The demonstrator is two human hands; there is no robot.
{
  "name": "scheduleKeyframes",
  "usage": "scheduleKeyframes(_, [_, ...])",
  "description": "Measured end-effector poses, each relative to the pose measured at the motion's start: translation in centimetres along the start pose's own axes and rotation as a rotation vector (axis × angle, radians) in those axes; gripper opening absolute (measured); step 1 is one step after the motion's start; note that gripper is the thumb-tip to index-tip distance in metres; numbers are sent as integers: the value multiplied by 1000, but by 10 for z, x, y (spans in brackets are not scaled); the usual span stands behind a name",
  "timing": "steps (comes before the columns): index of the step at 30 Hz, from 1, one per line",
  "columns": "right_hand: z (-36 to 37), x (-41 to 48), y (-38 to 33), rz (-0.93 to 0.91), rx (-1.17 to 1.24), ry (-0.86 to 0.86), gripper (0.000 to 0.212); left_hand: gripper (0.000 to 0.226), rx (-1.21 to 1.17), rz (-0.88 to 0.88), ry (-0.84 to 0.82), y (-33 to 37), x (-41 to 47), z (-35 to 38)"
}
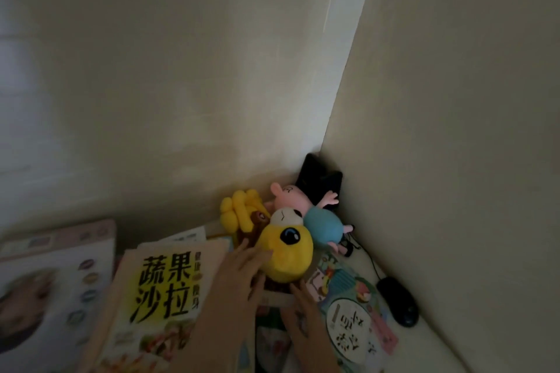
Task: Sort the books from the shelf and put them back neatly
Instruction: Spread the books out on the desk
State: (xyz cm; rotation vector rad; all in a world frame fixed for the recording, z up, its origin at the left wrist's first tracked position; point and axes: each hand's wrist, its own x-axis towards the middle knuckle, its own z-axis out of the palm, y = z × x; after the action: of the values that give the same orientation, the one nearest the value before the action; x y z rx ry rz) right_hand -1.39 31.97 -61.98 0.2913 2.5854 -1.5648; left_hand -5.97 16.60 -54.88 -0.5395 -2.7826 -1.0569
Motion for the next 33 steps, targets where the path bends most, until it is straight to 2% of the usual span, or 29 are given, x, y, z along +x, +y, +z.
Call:
scheduleKeyframes(1, [12, 1, -7, -3, 19, -54, 95, 35, 146, 21, 119, -22, -9, 0])
scheduleKeyframes(2, [20, 0, -20, -15, -39, -109, 92, 40, 260, -34, 177, -40, -24, -5])
scheduleKeyframes(3, [31, -6, -17, -101, -84, -180, 77, 47, 319, -128, 180, -56, -44, -9])
scheduleKeyframes(4, [47, -17, -9, -93, -56, -286, 50, 54, 391, -204, 222, -71, -64, -10])
scheduleKeyframes(5, [63, -18, 5, -21, 27, -338, 37, 58, 434, -238, 212, -78, -80, -11])
scheduleKeyframes(6, [82, -18, 14, -16, 63, -413, 41, 59, 486, -236, 199, -88, -94, -6])
scheduleKeyframes(7, [100, -23, 6, -50, 57, -444, 56, 57, 517, -220, 145, -94, -102, -3])
scheduleKeyframes(9, [120, -27, -26, -5, -43, -275, 96, 56, 473, -226, 100, -95, -107, 0])
scheduleKeyframes(10, [122, -34, -42, 4, 5, -198, 103, 56, 478, -231, 120, -94, -105, -2])
scheduleKeyframes(11, [120, -39, -42, -21, 90, -179, 100, 56, 493, -253, 121, -90, -102, -5])
scheduleKeyframes(12, [114, -45, -49, -72, 150, -152, 88, 57, 510, -274, 112, -89, -102, -7])
scheduleKeyframes(17, [109, -51, -59, -155, 163, -155, 68, 61, 507, -372, -3, -78, -105, -9])
scheduleKeyframes(21, [106, -59, -67, -120, 261, -155, 74, 65, 450, -408, -87, -71, -105, -14])
scheduleKeyframes(24, [104, -59, -67, -24, 275, -173, 84, 59, 409, -392, -19, -61, -98, -31])
scheduleKeyframes(25, [101, -57, -65, -7, 277, -189, 77, 53, 357, -383, -19, -59, -93, -42])
scheduleKeyframes(27, [95, -57, -65, 27, 326, -220, 48, 42, 156, -438, -25, -63, -90, -63])
scheduleKeyframes(29, [87, -55, -66, 58, 380, -247, 53, 39, 122, -438, 74, -76, -105, -80])
scheduleKeyframes(31, [84, -54, -71, 107, 417, -249, 76, 49, 204, -400, 105, -93, -126, -91])
scheduleKeyframes(32, [87, -53, -69, 130, 431, -228, 76, 56, 232, -417, 59, -104, -137, -93])
scheduleKeyframes(33, [89, -54, -70, 149, 450, -200, 67, 64, 241, -426, 14, -111, -145, -95])
